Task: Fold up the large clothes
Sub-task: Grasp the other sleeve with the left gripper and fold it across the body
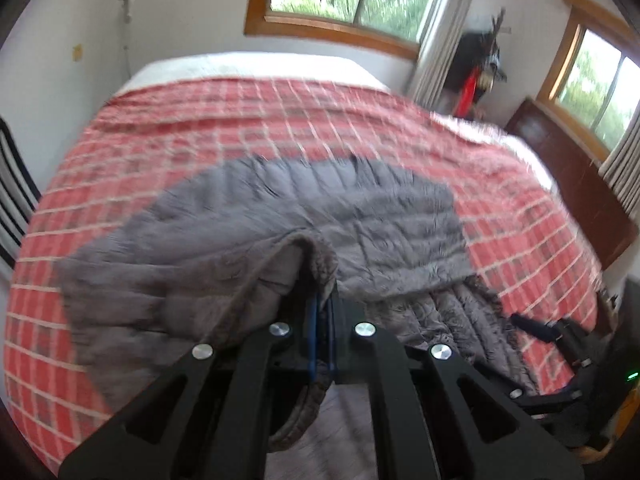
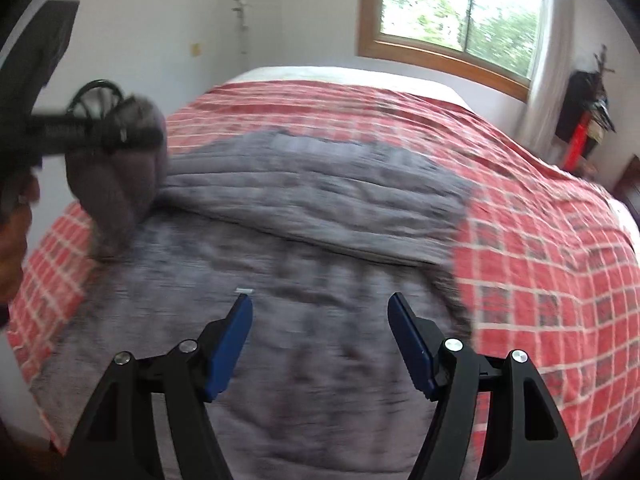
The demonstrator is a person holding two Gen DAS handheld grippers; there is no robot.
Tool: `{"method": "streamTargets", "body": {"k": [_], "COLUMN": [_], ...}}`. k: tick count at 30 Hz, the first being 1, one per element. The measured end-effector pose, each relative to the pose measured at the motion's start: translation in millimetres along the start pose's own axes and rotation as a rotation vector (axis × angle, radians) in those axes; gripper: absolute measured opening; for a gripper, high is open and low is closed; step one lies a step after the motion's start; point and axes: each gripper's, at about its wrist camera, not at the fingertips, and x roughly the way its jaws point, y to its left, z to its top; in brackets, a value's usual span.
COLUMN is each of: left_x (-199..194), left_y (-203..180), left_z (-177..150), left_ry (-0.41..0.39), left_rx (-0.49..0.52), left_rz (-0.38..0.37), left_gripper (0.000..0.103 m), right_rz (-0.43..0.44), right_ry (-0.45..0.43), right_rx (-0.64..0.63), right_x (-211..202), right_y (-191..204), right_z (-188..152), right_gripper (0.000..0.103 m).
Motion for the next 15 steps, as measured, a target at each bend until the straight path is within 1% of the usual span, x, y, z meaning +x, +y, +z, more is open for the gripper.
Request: {"method": "streamTargets", "body": {"k": [1,2,3,6,8,10,11,12,13,14,15], "left_x": [12,34,47,80,90,88,83,75,62,53,38], "left_y": [-6,-16,-22,-34,-35,-32,-33,-34,-34,-37,-36], "left_z": [-1,-4,-6,-14,-18,-19,-19,-19,-18,-16,-15], "left_ry": [0.02,0.055,0.074,0.111,0.102,0.102,0.098,0.086,0.052,0.021,-0.02], "left_rx": [0.005,0.011,0.02,0.048,0.059,0.06,0.068,0.078,0.09,0.097,0.107], "left_rz": [0.002,0.0,0.003,0.022,0.034,0.008,-0.009,-0.016,-0.01,-0.002,0.007], "left_gripper": [0.002,0.002,0.002,0.003,0.007,0.014,0.028,0.053,0.066,0.083,0.085], "right_rz": [-0.005,-0.012,-0.015,-0.01,-0.008,-0.002,0.008,0.032,0.049,0.075,0.112], "right_ry": [0.007,0.015,0.024,0.042,0.051,0.058,0.061,0.065,0.066,0.065,0.064], "right_rx": [0.007,0.016,0.027,0.052,0.057,0.061,0.065,0.076,0.085,0.099,0.119], "right_x": [4,9,13,23,28,31,32,32,33,31,30], "right_y": [-7,-17,-26,-43,-51,-54,-54,-54,-54,-54,-52], "right_z": [-1,-2,-4,-8,-10,-11,-10,-8,-6,-4,0], "right_gripper": [0.07,0.07,0.07,0.07,0.07,0.07,0.07,0.07,0.07,0.07,0.07]}}
